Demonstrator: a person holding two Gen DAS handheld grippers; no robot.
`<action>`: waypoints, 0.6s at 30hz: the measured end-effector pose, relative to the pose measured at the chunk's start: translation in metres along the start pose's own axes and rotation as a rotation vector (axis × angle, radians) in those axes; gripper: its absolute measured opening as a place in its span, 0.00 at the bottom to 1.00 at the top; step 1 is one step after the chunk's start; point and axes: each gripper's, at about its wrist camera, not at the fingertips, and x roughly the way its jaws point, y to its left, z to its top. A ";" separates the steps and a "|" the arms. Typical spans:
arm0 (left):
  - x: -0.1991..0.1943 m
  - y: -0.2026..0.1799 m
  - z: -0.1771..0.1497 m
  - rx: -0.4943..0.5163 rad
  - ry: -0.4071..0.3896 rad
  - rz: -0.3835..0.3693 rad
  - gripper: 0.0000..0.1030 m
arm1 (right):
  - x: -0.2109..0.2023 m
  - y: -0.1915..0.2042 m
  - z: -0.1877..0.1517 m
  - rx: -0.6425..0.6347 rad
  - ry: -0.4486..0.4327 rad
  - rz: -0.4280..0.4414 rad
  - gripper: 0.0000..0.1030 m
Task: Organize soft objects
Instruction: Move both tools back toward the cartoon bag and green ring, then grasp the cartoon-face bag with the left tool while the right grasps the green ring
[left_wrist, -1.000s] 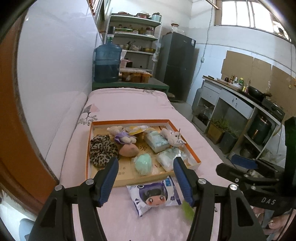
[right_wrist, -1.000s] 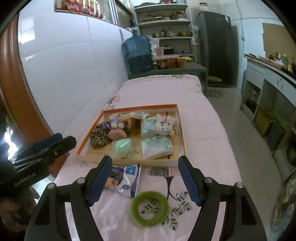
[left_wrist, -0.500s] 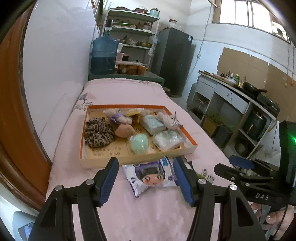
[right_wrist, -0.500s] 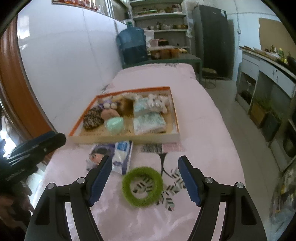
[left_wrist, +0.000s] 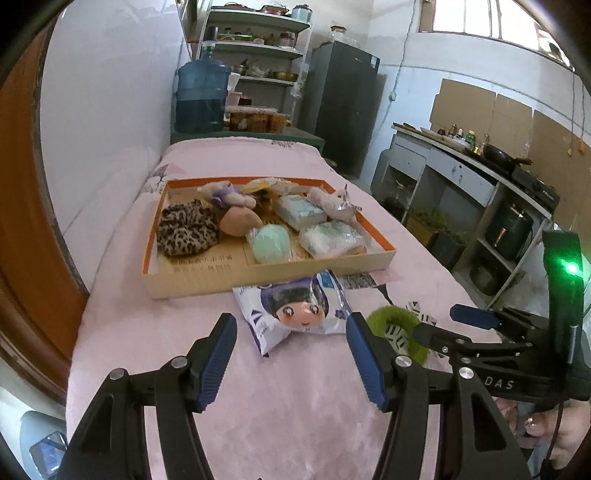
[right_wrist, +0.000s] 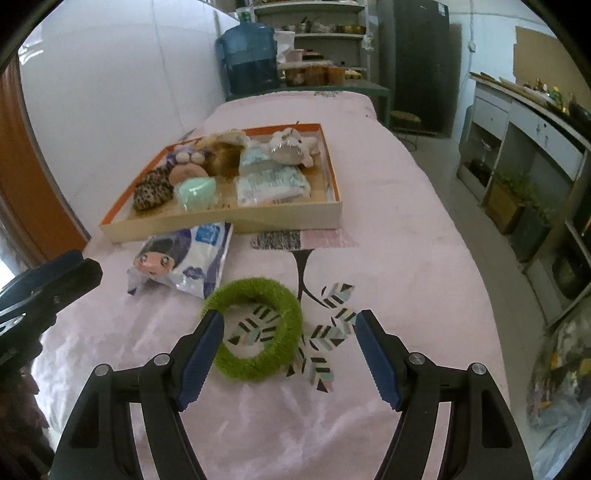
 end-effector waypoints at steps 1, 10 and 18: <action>0.001 0.000 -0.001 -0.001 0.003 -0.004 0.59 | 0.001 0.000 -0.001 -0.003 0.003 -0.001 0.73; 0.010 0.003 -0.008 0.005 0.025 -0.020 0.59 | 0.019 0.003 -0.002 -0.024 0.036 -0.007 0.73; 0.017 0.009 -0.009 0.026 0.038 -0.029 0.59 | 0.035 0.003 -0.001 -0.023 0.063 -0.009 0.49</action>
